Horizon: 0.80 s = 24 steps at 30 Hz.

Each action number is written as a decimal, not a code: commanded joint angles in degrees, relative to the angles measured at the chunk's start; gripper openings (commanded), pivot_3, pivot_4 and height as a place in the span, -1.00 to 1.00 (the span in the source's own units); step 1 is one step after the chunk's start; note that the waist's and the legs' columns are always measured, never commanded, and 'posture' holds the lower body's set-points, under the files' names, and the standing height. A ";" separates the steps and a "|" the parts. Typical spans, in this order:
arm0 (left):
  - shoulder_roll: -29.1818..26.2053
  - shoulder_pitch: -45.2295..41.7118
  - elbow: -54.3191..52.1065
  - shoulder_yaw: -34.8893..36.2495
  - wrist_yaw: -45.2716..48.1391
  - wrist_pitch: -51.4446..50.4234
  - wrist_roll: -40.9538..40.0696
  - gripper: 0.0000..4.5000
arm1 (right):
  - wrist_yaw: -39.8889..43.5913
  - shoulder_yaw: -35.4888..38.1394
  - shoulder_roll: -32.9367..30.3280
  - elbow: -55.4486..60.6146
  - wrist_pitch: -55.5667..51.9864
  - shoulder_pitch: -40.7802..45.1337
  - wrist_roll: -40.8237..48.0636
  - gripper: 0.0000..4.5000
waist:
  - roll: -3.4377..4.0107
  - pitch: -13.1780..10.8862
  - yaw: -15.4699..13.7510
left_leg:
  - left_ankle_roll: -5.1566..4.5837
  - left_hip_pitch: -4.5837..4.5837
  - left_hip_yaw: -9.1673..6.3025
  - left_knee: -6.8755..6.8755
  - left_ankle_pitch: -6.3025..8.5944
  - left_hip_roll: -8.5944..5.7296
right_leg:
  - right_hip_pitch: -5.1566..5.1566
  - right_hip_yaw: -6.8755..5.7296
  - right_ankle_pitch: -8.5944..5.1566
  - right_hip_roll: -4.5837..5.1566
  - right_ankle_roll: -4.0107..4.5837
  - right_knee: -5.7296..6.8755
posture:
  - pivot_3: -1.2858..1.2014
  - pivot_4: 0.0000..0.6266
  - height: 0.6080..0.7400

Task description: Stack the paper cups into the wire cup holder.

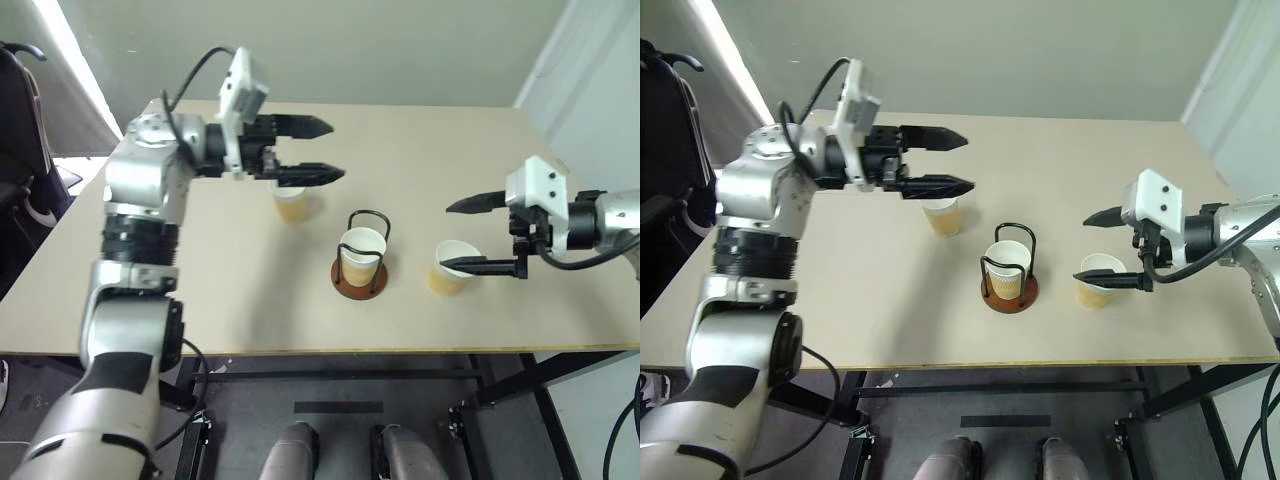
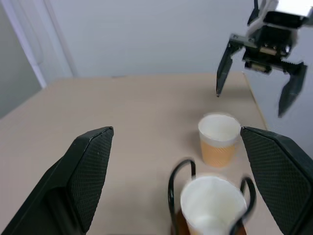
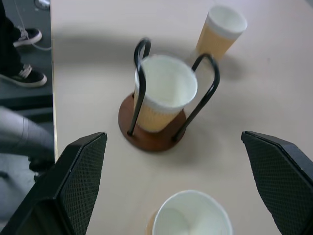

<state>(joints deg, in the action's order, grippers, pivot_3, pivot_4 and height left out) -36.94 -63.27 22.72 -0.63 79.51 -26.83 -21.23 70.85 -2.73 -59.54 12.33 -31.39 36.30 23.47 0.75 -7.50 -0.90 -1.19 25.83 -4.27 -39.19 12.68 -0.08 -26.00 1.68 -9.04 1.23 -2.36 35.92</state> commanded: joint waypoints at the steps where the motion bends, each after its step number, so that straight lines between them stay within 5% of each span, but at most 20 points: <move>1: -2.08 1.46 -4.30 0.55 1.55 -1.40 -1.52 0.99 | 1.02 -1.76 -0.98 -1.35 3.98 0.37 -4.05 1.00 | 0.00 0.00 0.04 | 0.00 0.00 -0.01 0.00 0.00 0.00 | 0.00 -0.01 0.00 0.00 0.00 0.00 | 0.03 -0.52 1.00; 24: -8.31 5.87 -9.17 -1.94 9.00 -1.80 -2.30 0.99 | 6.62 -7.86 -1.25 -10.06 17.37 -0.78 -17.99 1.00 | 0.00 0.00 -0.27 | -0.08 0.00 -0.01 -0.05 0.03 -0.01 | 0.07 0.00 0.00 0.03 0.02 0.00 | 0.03 -0.52 1.00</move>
<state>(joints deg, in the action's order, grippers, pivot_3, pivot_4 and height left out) -43.84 -57.05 15.84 -2.71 86.85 -29.23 -23.27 77.14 -10.58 -60.45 2.32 -15.37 35.14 6.33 0.75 -7.50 -1.17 -1.27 25.83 -4.29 -39.23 12.71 -0.08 -25.94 1.68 -9.04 1.26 -2.33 35.91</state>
